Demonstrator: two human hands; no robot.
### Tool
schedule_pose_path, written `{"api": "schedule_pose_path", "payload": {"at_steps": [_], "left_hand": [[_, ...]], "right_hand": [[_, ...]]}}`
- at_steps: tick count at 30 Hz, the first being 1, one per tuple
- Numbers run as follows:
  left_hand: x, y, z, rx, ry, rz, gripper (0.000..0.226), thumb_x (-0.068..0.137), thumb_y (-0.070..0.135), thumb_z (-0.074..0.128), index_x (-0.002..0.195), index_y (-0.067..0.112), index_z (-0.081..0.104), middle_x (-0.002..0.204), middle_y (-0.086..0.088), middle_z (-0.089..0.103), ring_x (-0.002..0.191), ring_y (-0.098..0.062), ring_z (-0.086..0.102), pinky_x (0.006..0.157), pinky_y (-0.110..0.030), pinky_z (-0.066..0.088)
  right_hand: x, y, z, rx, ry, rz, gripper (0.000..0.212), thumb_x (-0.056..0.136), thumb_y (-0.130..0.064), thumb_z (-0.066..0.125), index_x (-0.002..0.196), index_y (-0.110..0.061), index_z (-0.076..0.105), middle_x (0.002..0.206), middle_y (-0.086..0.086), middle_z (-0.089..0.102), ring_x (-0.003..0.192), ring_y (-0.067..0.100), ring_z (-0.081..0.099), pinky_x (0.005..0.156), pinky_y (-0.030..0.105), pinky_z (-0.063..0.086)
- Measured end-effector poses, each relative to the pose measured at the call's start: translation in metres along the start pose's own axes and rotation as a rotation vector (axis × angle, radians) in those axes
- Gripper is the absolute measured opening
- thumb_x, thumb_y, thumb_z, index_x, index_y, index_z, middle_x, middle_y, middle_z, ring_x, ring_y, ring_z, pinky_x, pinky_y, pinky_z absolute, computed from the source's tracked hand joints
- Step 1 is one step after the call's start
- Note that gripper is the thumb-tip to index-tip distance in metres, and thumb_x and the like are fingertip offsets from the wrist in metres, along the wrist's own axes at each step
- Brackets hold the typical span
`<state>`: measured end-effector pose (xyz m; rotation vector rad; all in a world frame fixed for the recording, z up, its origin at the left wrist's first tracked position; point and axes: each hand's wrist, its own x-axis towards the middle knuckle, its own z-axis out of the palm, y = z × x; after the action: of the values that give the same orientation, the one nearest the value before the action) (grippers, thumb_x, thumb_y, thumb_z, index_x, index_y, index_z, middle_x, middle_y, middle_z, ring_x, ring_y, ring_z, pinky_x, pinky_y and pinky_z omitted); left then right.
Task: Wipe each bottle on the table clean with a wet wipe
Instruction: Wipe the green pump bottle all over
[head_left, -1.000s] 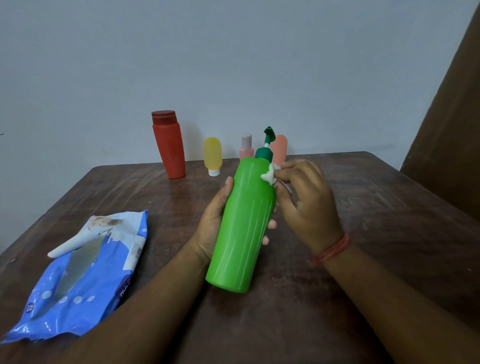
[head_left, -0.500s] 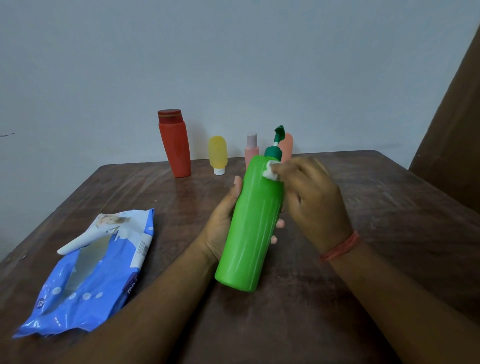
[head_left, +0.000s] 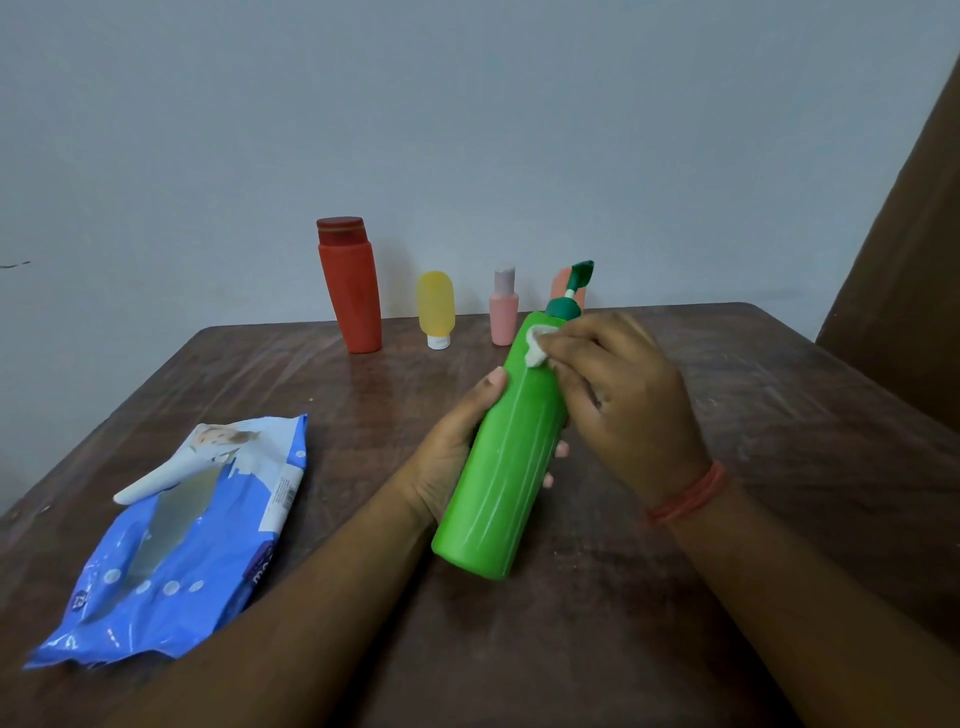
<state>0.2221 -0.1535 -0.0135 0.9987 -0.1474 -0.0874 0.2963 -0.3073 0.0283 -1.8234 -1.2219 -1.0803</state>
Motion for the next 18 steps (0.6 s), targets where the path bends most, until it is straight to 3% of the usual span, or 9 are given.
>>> {"api": "schedule_pose_path", "payload": {"at_steps": [3, 5, 7, 10, 14, 16, 18], "left_hand": [[0.002, -0.001, 0.0, 0.049, 0.004, 0.012, 0.108, 0.069, 0.057, 0.084, 0.148, 0.001, 0.035, 0.117, -0.025, 0.06, 0.088, -0.033, 0.068, 0.066, -0.042, 0.06], [0.003, -0.002, -0.001, 0.056, 0.007, 0.019, 0.109, 0.069, 0.056, 0.084, 0.149, 0.003, 0.032, 0.112, -0.023, 0.063, 0.087, -0.034, 0.068, 0.066, -0.042, 0.06], [0.004, -0.003, -0.002, 0.063, 0.015, 0.02, 0.108, 0.069, 0.056, 0.084, 0.149, 0.004, 0.033, 0.11, -0.022, 0.064, 0.087, -0.033, 0.068, 0.066, -0.042, 0.059], [0.005, -0.005, -0.002, 0.098, 0.013, 0.014, 0.106, 0.07, 0.056, 0.084, 0.148, 0.004, 0.034, 0.116, -0.024, 0.06, 0.088, -0.034, 0.067, 0.066, -0.042, 0.059], [0.003, -0.005, -0.002, 0.085, 0.023, 0.044, 0.103, 0.071, 0.055, 0.083, 0.147, 0.004, 0.036, 0.109, -0.022, 0.063, 0.085, -0.032, 0.068, 0.066, -0.042, 0.059], [0.003, -0.005, -0.002, 0.101, 0.019, 0.04, 0.1, 0.072, 0.055, 0.082, 0.146, 0.006, 0.037, 0.112, -0.023, 0.061, 0.087, -0.034, 0.067, 0.066, -0.042, 0.059], [0.002, -0.005, -0.001, 0.112, 0.016, 0.046, 0.097, 0.073, 0.055, 0.082, 0.146, 0.007, 0.039, 0.112, -0.022, 0.062, 0.087, -0.033, 0.067, 0.066, -0.042, 0.059]], "right_hand": [[0.002, 0.004, -0.003, 0.022, 0.068, 0.115, 0.015, 0.091, 0.002, 0.067, 0.102, -0.004, 0.075, 0.096, 0.008, 0.065, 0.089, 0.022, 0.064, 0.085, 0.027, 0.051], [0.0, -0.002, 0.0, 0.018, 0.012, 0.02, 0.014, 0.094, -0.002, 0.064, 0.102, -0.003, 0.075, 0.092, 0.01, 0.064, 0.085, 0.024, 0.062, 0.081, 0.031, 0.051], [0.001, -0.005, 0.001, -0.001, -0.02, -0.044, 0.017, 0.096, -0.005, 0.061, 0.104, -0.002, 0.075, 0.09, 0.01, 0.063, 0.085, 0.025, 0.061, 0.079, 0.035, 0.051], [0.003, -0.001, 0.0, 0.013, 0.08, 0.084, 0.017, 0.094, -0.001, 0.062, 0.106, -0.003, 0.075, 0.093, 0.01, 0.062, 0.088, 0.022, 0.062, 0.081, 0.034, 0.052], [-0.003, -0.005, 0.004, 0.034, -0.013, -0.018, 0.019, 0.098, -0.007, 0.059, 0.107, -0.002, 0.075, 0.09, 0.011, 0.06, 0.082, 0.02, 0.057, 0.076, 0.03, 0.049], [-0.002, -0.003, 0.006, 0.044, 0.078, 0.114, 0.019, 0.095, -0.002, 0.063, 0.109, -0.003, 0.075, 0.09, 0.01, 0.059, 0.082, 0.018, 0.056, 0.074, 0.032, 0.051], [-0.003, -0.003, 0.007, 0.067, 0.079, 0.12, 0.019, 0.095, -0.001, 0.064, 0.11, -0.003, 0.075, 0.089, 0.01, 0.058, 0.081, 0.019, 0.056, 0.073, 0.034, 0.051]]}}
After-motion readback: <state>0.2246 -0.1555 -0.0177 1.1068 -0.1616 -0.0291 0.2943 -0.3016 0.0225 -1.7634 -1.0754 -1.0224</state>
